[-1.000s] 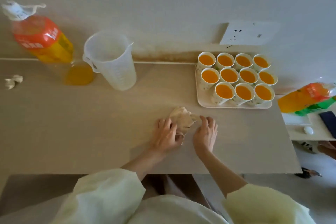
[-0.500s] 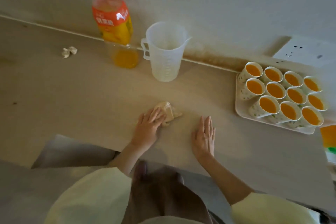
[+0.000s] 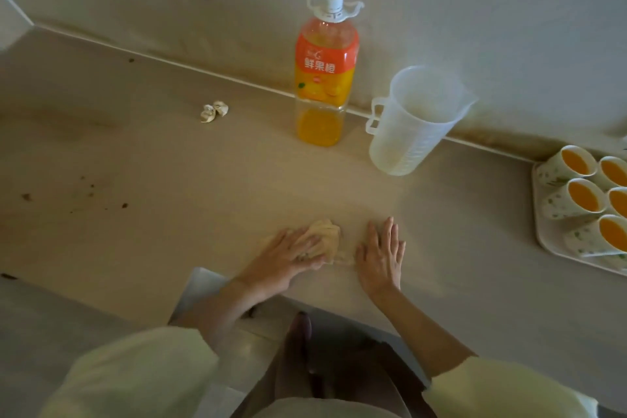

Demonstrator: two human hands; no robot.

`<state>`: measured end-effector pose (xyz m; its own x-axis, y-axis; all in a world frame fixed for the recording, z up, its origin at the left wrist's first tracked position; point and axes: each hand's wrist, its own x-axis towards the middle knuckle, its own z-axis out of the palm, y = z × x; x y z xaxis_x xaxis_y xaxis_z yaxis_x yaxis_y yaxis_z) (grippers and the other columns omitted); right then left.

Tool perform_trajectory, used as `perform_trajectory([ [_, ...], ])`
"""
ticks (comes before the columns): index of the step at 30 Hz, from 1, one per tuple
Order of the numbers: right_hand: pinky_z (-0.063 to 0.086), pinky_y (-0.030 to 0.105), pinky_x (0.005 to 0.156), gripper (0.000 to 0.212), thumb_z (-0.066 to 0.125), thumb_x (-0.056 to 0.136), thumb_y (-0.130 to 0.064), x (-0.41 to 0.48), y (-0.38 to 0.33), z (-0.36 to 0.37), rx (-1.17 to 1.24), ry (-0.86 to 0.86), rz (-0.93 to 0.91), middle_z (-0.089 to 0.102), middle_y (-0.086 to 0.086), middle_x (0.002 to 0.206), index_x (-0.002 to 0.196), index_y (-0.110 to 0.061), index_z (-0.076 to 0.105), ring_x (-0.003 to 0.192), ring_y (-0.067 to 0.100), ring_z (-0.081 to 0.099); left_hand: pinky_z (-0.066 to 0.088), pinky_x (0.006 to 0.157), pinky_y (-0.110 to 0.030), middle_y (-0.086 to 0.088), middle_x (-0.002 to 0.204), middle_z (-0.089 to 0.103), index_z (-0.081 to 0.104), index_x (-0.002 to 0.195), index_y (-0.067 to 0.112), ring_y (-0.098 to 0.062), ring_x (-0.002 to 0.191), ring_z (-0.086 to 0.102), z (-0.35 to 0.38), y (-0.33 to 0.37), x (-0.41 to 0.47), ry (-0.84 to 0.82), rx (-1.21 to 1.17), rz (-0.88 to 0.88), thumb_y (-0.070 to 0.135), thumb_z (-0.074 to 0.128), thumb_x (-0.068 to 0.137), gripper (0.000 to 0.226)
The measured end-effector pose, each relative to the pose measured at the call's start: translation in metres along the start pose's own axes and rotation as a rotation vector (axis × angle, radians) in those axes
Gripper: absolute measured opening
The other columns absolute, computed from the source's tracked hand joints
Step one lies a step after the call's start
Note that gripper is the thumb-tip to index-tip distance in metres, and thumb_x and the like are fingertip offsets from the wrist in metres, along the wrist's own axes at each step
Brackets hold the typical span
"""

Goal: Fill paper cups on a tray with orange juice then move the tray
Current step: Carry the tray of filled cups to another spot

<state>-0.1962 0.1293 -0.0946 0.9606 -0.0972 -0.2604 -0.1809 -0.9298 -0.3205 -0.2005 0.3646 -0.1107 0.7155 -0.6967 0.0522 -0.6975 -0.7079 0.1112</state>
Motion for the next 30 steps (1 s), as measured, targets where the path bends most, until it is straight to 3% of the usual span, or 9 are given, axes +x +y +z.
perform_trajectory([
  [4, -0.01, 0.044, 0.119, 0.058, 0.027, 0.105, -0.035, 0.004, -0.003, 0.004, -0.022, 0.015, 0.042, -0.008, 0.014, 0.162, 0.156, -0.013, 0.011, 0.149, 0.028, -0.011, 0.032, 0.098, -0.051, -0.012, 0.146, 0.041, 0.054, 0.134, 0.028, -0.041, 0.132, 0.038, -0.018, -0.095, -0.029, 0.068, -0.022, -0.671, -0.002, 0.063, 0.078, 0.064],
  [6, -0.011, 0.042, 0.118, 0.061, 0.019, 0.103, -0.042, 0.003, -0.005, 0.008, -0.037, 0.032, 0.057, -0.007, 0.014, 0.162, 0.156, -0.013, 0.008, 0.149, 0.027, -0.01, 0.037, 0.095, -0.054, -0.013, 0.147, 0.04, 0.053, 0.136, 0.025, -0.044, 0.129, 0.04, -0.028, -0.104, -0.029, 0.126, -0.095, -0.847, -0.003, 0.059, 0.077, 0.065],
  [8, -0.012, 0.041, 0.118, 0.07, 0.007, 0.095, -0.051, 0.002, -0.007, 0.012, -0.061, 0.036, 0.08, -0.006, 0.013, 0.162, 0.155, -0.015, 0.004, 0.15, 0.026, -0.009, 0.041, 0.095, -0.053, -0.01, 0.145, 0.044, 0.054, 0.134, 0.026, -0.04, 0.128, 0.043, -0.027, -0.07, -0.021, 0.183, -0.103, -0.79, 0.007, 0.048, 0.083, 0.055],
  [12, -0.008, 0.044, 0.12, 0.064, 0.02, 0.101, -0.047, 0.002, -0.013, 0.017, -0.062, 0.077, 0.119, 0.0, 0.015, 0.162, 0.155, -0.013, 0.009, 0.15, 0.027, -0.004, 0.028, 0.11, -0.051, -0.005, 0.152, 0.033, 0.053, 0.131, 0.028, -0.034, 0.137, 0.033, -0.009, 0.018, -0.029, 0.041, -0.178, -0.239, 0.029, 0.043, 0.085, 0.047],
  [15, -0.007, 0.045, 0.12, 0.063, 0.024, 0.102, -0.044, 0.003, -0.013, 0.016, -0.051, 0.102, 0.114, 0.003, 0.015, 0.162, 0.155, -0.012, 0.014, 0.15, 0.028, -0.001, 0.027, 0.11, -0.045, -0.003, 0.153, 0.033, 0.054, 0.131, 0.027, -0.028, 0.139, 0.032, -0.009, -0.011, -0.039, 0.064, -0.086, -0.041, 0.034, 0.043, 0.093, 0.041],
  [23, -0.013, 0.038, 0.118, 0.08, 0.003, 0.089, -0.058, 0.002, -0.011, 0.012, -0.046, 0.067, 0.102, -0.002, 0.011, 0.163, 0.155, -0.013, 0.011, 0.15, 0.023, -0.007, 0.032, 0.099, -0.058, -0.016, 0.144, 0.043, 0.059, 0.129, 0.027, -0.045, 0.132, 0.036, -0.021, -0.069, 0.035, 0.224, -0.237, -0.903, 0.028, 0.033, 0.094, 0.043],
  [25, -0.011, 0.038, 0.118, 0.084, 0.002, 0.086, -0.06, 0.001, -0.01, 0.009, -0.042, 0.059, 0.076, 0.001, 0.012, 0.163, 0.155, -0.013, 0.015, 0.15, 0.025, -0.004, 0.03, 0.103, -0.059, -0.009, 0.144, 0.046, 0.06, 0.126, 0.027, -0.04, 0.135, 0.035, -0.015, -0.027, 0.061, 0.213, -0.346, -0.727, 0.026, 0.039, 0.093, 0.039],
  [27, -0.002, 0.042, 0.119, 0.081, 0.01, 0.089, -0.058, 0.001, -0.004, 0.007, -0.045, 0.09, 0.045, 0.011, 0.017, 0.161, 0.152, -0.009, 0.026, 0.149, 0.03, 0.007, 0.035, 0.102, -0.053, -0.003, 0.137, 0.052, 0.066, 0.115, 0.025, -0.034, 0.132, 0.041, -0.005, 0.017, 0.069, 0.12, -0.316, -0.309, 0.033, 0.043, 0.092, 0.033],
  [30, 0.001, 0.043, 0.119, 0.078, 0.016, 0.092, -0.056, 0.001, 0.016, -0.002, -0.073, 0.112, 0.05, 0.015, 0.018, 0.16, 0.15, -0.006, 0.029, 0.149, 0.032, 0.012, 0.042, 0.095, -0.044, -0.002, 0.12, 0.061, 0.069, 0.097, 0.019, -0.027, 0.12, 0.05, -0.005, -0.016, 0.072, 0.153, -0.204, 0.002, 0.034, 0.051, 0.085, 0.026],
])
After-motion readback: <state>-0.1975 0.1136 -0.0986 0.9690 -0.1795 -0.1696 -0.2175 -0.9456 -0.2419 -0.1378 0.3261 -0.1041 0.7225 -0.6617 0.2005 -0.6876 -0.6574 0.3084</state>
